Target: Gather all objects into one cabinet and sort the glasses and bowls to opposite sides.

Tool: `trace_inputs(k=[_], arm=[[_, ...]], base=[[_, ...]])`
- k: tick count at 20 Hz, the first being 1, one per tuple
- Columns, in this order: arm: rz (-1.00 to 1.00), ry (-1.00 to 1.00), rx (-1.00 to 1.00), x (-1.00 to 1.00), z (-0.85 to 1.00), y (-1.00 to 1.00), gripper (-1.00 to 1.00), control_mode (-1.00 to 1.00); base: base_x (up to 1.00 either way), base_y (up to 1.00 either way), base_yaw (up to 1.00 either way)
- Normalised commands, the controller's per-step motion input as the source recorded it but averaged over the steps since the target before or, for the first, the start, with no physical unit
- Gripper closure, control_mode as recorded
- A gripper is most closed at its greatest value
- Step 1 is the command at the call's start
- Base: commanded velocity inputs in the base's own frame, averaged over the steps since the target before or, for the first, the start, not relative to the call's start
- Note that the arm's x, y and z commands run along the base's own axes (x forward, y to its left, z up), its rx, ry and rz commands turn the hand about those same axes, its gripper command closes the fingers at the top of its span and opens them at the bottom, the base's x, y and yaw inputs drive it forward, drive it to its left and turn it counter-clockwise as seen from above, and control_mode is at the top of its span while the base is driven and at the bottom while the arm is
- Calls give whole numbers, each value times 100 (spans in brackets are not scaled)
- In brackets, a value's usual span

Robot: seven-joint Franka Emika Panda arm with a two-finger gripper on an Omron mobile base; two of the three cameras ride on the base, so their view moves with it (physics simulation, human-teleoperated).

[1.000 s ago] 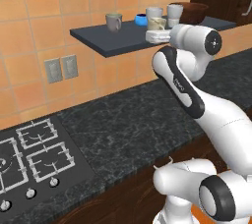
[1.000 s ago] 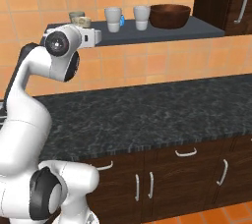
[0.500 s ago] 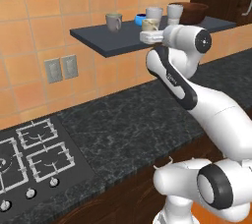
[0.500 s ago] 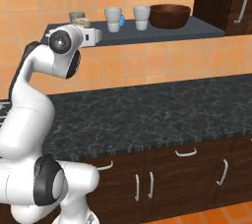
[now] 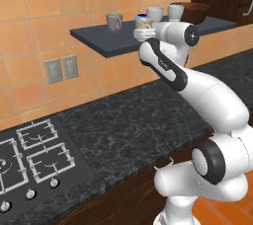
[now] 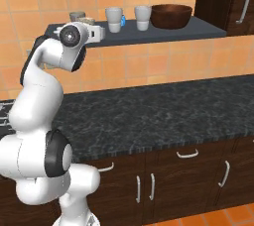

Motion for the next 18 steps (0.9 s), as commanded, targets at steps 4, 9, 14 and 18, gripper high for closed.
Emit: trace_inputs(k=[4,9,14,18], arm=[[0,2,0,47,-21,0,100,-100],[0,0,0,23,-28,2,100,-100],[0,0,0,22,-8,2,100,-100],[0,0,0,39,0,4,100,-100]], base=[[0,0,0],[0,0,0],[0,0,0],[0,0,0]])
